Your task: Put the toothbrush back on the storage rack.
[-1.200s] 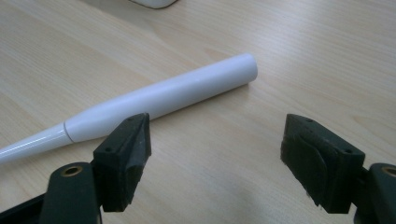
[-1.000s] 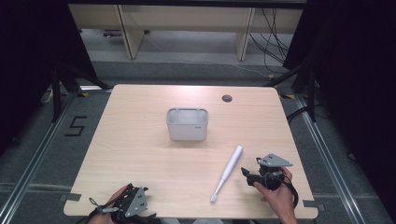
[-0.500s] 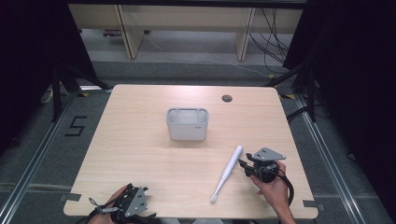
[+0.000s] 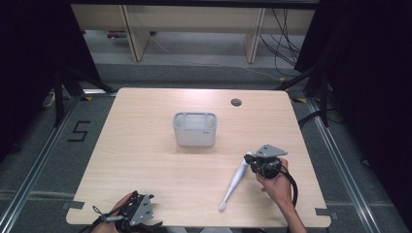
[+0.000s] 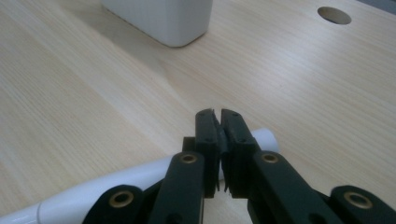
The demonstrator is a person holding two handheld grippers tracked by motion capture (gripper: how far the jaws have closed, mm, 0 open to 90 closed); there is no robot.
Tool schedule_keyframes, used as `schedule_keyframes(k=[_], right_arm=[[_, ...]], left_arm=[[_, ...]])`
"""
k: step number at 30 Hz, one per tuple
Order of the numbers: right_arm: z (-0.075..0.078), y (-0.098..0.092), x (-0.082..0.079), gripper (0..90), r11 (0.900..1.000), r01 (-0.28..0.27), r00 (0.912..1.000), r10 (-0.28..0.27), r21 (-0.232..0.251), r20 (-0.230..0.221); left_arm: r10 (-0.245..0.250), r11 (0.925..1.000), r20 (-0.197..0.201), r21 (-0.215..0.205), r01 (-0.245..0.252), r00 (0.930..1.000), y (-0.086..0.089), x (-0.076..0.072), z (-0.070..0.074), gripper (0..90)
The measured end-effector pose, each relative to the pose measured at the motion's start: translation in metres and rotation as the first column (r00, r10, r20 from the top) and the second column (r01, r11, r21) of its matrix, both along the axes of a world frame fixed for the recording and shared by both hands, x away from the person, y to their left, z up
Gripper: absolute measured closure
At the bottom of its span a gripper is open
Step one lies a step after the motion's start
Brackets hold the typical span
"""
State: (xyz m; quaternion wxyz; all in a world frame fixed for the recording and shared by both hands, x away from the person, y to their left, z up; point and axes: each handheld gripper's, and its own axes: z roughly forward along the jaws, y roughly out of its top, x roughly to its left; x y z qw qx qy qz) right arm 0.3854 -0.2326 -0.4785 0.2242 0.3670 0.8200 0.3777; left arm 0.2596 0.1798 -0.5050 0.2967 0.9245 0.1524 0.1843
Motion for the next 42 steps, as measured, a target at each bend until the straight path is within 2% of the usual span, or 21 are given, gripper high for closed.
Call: schedule_keyframes(k=[8, 9, 10, 11, 12, 17, 19, 20, 26, 27, 28, 31, 32, 34, 35, 36, 37, 39, 40, 41, 42], right_arm=[[-0.003, 0.005, 0.021, 88.5, 0.999, -0.002, 1.0000, 0.002, -0.036, 0.000], [-0.004, 0.006, 0.023, 88.6, 1.000, 0.012, 0.9999, -0.012, -0.023, -0.009], [-0.005, 0.005, 0.026, 88.9, 1.000, -0.002, 1.0000, 0.002, -0.026, -0.005], [-0.007, 0.006, 0.027, 89.2, 1.000, 0.017, 0.9994, -0.017, -0.015, -0.031], [-0.008, 0.005, 0.029, 89.4, 0.999, 0.022, 0.9992, -0.023, -0.023, -0.033], [-0.011, 0.000, 0.036, 90.0, 0.999, 0.034, 0.9991, -0.035, -0.043, -0.025], [-0.011, 0.000, 0.037, 90.0, 0.999, 0.051, 0.9977, -0.051, -0.020, -0.044], [-0.010, -0.001, 0.039, 90.0, 0.999, 0.041, 0.9987, -0.042, -0.034, -0.030], [-0.014, 0.001, 0.043, 90.0, 0.998, 0.041, 0.9986, -0.042, -0.047, -0.033], [-0.014, 0.000, 0.043, 90.0, 0.998, 0.034, 0.9990, -0.036, -0.052, -0.026], [-0.014, 0.001, 0.042, 90.0, 0.998, 0.041, 0.9980, -0.043, -0.050, -0.047], [-0.016, 0.000, 0.043, 90.0, 0.998, 0.042, 0.9983, -0.044, -0.055, -0.039], [-0.016, -0.001, 0.044, 90.0, 0.998, 0.030, 0.9990, -0.032, -0.064, -0.032], [-0.016, 0.000, 0.042, 90.0, 0.997, 0.048, 0.9973, -0.051, -0.059, -0.053], [-0.016, -0.002, 0.043, 90.0, 0.996, 0.040, 0.9974, -0.044, -0.075, -0.057], [-0.017, -0.002, 0.043, 90.0, 0.997, 0.038, 0.9977, -0.042, -0.074, -0.054], [-0.018, -0.001, 0.040, 90.0, 0.996, 0.060, 0.9949, -0.065, -0.059, -0.077], [-0.017, -0.003, 0.039, 90.0, 0.996, 0.056, 0.9946, -0.061, -0.064, -0.084], [-0.017, -0.007, 0.039, 90.0, 0.996, 0.048, 0.9965, -0.053, -0.072, -0.065], [-0.017, -0.007, 0.039, 90.0, 0.996, 0.048, 0.9965, -0.053, -0.072, -0.065], [-0.016, -0.009, 0.035, 90.0, 0.996, 0.057, 0.9943, -0.063, -0.072, -0.086]], left_arm=[[-0.001, 1.0000, -0.001, 0.001, 0.001, 1.0000, 0.000, 0.000, 0.000, 15.3], [0.000, 1.0000, -0.002, -0.001, 0.000, 1.0000, 0.000, 0.000, 0.000, 15.3], [-0.001, 1.0000, -0.001, -0.002, 0.001, 1.0000, 0.000, -0.001, 0.000, 15.3], [-0.002, 1.0000, -0.001, -0.001, 0.002, 1.0000, 0.000, 0.000, 0.000, 15.3], [-0.003, 1.0000, 0.000, 0.002, 0.003, 1.0000, 0.000, 0.000, 0.000, 15.3], [-0.003, 1.0000, 0.003, -0.006, 0.003, 1.0000, -0.001, -0.001, -0.001, 15.3], [-0.004, 1.0000, 0.004, 0.000, 0.004, 1.0000, -0.001, 0.000, -0.001, 15.3], [-0.003, 1.0000, 0.002, -0.008, 0.003, 1.0000, -0.001, -0.001, -0.001, 15.3], [-0.005, 1.0000, -0.001, -0.006, 0.005, 1.0000, -0.001, -0.001, 0.000, 15.3], [-0.015, 0.9999, -0.018, 0.004, 0.015, 0.9997, 0.000, 0.000, 0.001, 15.3], [-0.006, 1.0000, -0.001, -0.001, 0.006, 1.0000, -0.001, -0.001, 0.000, 15.3], [-0.004, 1.0000, -0.004, -0.005, 0.004, 1.0000, -0.001, -0.002, 0.000, 15.2], [-0.011, 0.9999, -0.015, 0.010, 0.011, 0.9998, -0.001, -0.001, 0.001, 15.3], [-0.004, 1.0000, -0.004, -0.007, 0.004, 1.0000, -0.001, -0.001, 0.000, 15.3], [-0.003, 1.0000, -0.005, 0.000, 0.003, 1.0000, -0.001, -0.002, 0.000, 15.3], [-0.005, 1.0000, -0.002, -0.001, 0.005, 1.0000, -0.001, -0.001, 0.001, 15.3], [-0.004, 1.0000, 0.000, -0.004, 0.004, 1.0000, -0.001, -0.002, 0.001, 15.3], [-0.006, 1.0000, -0.001, -0.008, 0.006, 1.0000, 0.000, -0.001, 0.000, 15.3], [-0.019, 0.9997, -0.028, 0.011, 0.020, 0.9994, 0.000, 0.000, 0.002, 15.3], [-0.002, 1.0000, 0.002, 0.009, 0.002, 1.0000, -0.001, -0.001, 0.001, 15.3], [0.006, 0.9999, 0.012, 0.012, -0.007, 0.9999, -0.001, -0.002, 0.001, 15.2]])
